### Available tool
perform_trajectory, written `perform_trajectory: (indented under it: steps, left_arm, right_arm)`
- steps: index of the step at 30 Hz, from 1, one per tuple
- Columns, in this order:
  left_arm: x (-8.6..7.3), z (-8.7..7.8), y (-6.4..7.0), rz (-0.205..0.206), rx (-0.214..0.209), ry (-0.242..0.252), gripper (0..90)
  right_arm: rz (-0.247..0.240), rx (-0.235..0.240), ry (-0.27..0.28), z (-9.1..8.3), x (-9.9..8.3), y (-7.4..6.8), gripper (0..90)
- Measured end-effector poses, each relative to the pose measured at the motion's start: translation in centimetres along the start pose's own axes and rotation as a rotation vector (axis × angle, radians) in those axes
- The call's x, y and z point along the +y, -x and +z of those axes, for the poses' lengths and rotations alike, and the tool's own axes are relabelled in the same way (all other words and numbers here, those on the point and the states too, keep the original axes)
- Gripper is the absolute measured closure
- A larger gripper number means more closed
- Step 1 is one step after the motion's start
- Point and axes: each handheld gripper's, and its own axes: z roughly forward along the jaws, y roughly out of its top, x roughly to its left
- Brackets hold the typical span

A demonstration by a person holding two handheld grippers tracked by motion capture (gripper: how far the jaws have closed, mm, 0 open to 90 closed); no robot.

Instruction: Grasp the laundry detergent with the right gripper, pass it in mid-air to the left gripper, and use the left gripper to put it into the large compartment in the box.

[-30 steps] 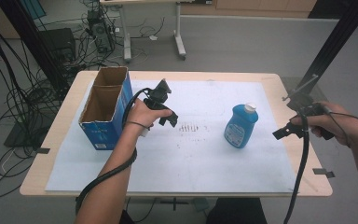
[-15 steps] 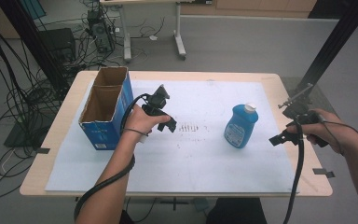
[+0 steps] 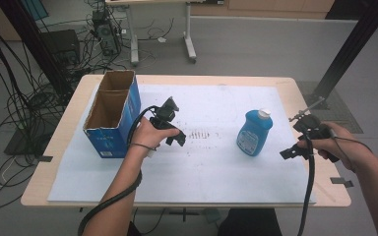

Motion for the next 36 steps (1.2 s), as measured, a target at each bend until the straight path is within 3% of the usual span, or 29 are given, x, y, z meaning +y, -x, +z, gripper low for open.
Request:
perform_trajectory:
  steps: [13, 36]
  left_arm:
    - [-1.5, -0.1, 0.5, -0.001, -0.016, 0.014, 11.8]
    - [-2.0, -0.1, 1.0, 0.010, -0.027, 0.006, 12.0]
  right_arm:
    - [0.017, -0.020, 0.023, 2.1, -0.7, -0.3, 7.9]
    - [0.017, -0.024, 0.043, 4.5, -1.5, -1.2, 8.2]
